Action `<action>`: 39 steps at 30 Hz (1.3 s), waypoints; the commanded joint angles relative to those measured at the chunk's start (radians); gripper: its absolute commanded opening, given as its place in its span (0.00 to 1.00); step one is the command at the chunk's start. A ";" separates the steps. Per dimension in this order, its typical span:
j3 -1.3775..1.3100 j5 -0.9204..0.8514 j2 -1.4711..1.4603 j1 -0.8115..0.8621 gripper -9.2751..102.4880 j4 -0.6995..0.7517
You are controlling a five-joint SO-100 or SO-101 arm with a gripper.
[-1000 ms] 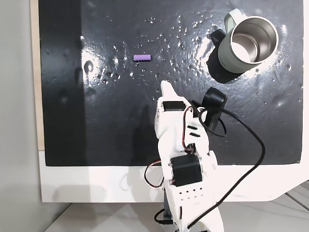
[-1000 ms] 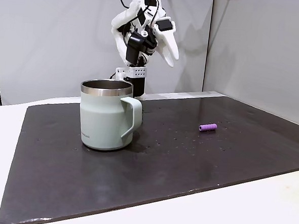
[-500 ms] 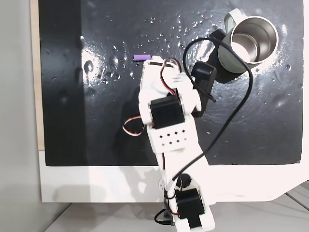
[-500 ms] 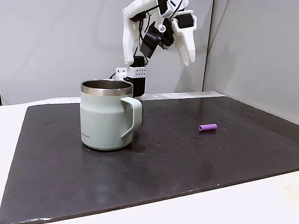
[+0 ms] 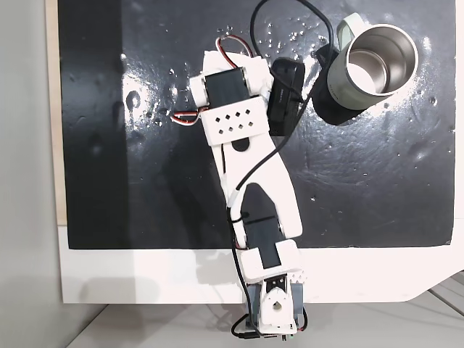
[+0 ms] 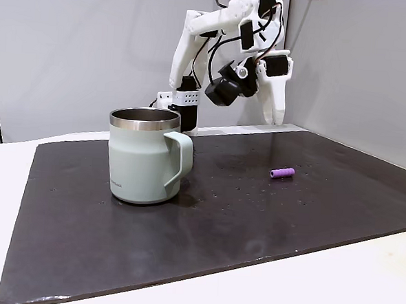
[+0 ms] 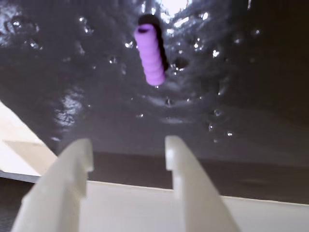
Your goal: Grasp a pengrip and put it in the cup.
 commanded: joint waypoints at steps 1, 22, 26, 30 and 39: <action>-0.126 -0.021 -0.057 -0.028 0.22 0.012; -0.367 -0.067 -0.419 -0.038 0.22 0.032; -0.393 -0.081 -0.453 -0.040 0.22 0.021; -0.399 -0.091 -0.479 -0.040 0.23 0.012; -0.413 -0.097 -0.517 -0.026 0.22 0.000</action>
